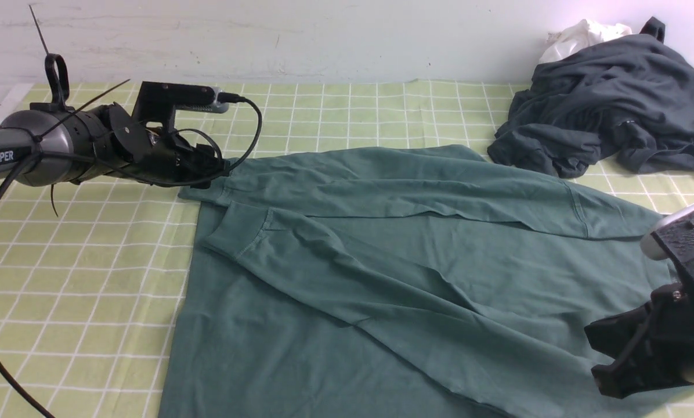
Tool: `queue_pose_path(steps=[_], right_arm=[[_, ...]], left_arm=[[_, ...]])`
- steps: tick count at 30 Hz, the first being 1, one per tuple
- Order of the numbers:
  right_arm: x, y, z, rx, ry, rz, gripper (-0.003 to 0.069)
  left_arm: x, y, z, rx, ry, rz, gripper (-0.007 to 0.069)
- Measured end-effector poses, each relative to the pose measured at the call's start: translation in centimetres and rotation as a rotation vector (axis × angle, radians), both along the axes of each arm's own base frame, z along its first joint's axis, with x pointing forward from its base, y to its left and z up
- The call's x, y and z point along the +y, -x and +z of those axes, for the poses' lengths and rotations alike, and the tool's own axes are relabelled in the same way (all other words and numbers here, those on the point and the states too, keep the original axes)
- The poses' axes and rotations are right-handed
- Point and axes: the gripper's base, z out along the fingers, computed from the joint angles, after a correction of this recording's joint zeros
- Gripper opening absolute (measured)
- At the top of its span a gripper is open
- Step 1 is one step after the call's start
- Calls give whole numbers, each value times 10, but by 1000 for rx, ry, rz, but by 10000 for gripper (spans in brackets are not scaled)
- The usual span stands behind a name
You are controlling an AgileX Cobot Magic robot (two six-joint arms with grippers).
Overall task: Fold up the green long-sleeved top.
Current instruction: Use the left arm to clamp the cuff farthest from it, then use the left arm to drag and drop the cuff onto the cuff closest to the left arm
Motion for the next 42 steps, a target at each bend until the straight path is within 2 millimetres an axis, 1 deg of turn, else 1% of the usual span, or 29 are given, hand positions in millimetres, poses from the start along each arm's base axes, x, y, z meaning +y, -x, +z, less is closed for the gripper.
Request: queue_pose_path(steps=[3,5,7,8,9,10,11,12,16,18,19,21,23,25,26,27,29,31,33,35,36,37,38,40,42], right_arm=[[0,0,0,-1,0,0,-15],[0,0,0,-1,0,0,-15],[0,0,0,-1,0,0,-15],[0,0,0,-1,0,0,-15],[0,0,0,-1,0,0,-15],[0,0,0,0,-2,-1,-15],[0,0,0,0,-2,-1,-15],[0,0,0,0,-4,-2,-15],[0,0,0,1,-7,-4,-15],[0,0,0,1,-7,-4,-15],[0,0,0,1,-7,-4,-15],[0,0,0,1,-7,-4,-15],[0,0,0,1,-7,-4,-15],[0,0,0,1,-7,-4,-15],[0,0,0,2,-8,-4,-15],[0,0,0,2,-11,-5,-15],[0,0,0,2,-11,-5,-15],[1,0,0,3,-13,-7,-15],[1,0,0,4,-16,-8,-15],[1,0,0,5,-21,-10,-15],[1,0,0,6,-23,-11,-15],[1,0,0,6,-23,-11,-15],[1,0,0,6,-24,-12,-15],[1,1,0,20,-26,-11,-15],[2,2,-1,30,-31,-12,-15]], left_arm=[[3,-1,-5,9,19,26,430],[6,0,-15,56,36,35,425],[8,2,-25,115,45,31,398],[10,2,-28,125,47,33,380],[11,2,-27,132,50,33,356],[11,3,-27,143,55,32,310],[11,3,-27,144,55,32,302],[11,3,-27,151,61,32,237],[10,5,-20,163,60,12,52],[9,6,-8,153,60,-3,27],[9,6,-6,151,60,-4,26],[8,6,24,106,67,-21,26],[5,8,60,59,76,-46,26],[1,13,86,42,84,-76,25],[-3,20,106,47,92,-108,25],[-6,26,119,63,95,-137,25],[-12,39,136,114,103,-191,24],[-17,53,146,190,108,-245,23],[-22,66,148,287,109,-298,23],[-25,83,144,446,111,-364,23],[-26,87,139,491,106,-376,23],[-26,87,139,492,104,-377,23],[-27,91,135,524,101,-383,23],[-28,104,118,598,86,-389,23],[-28,116,106,650,69,-392,23]])
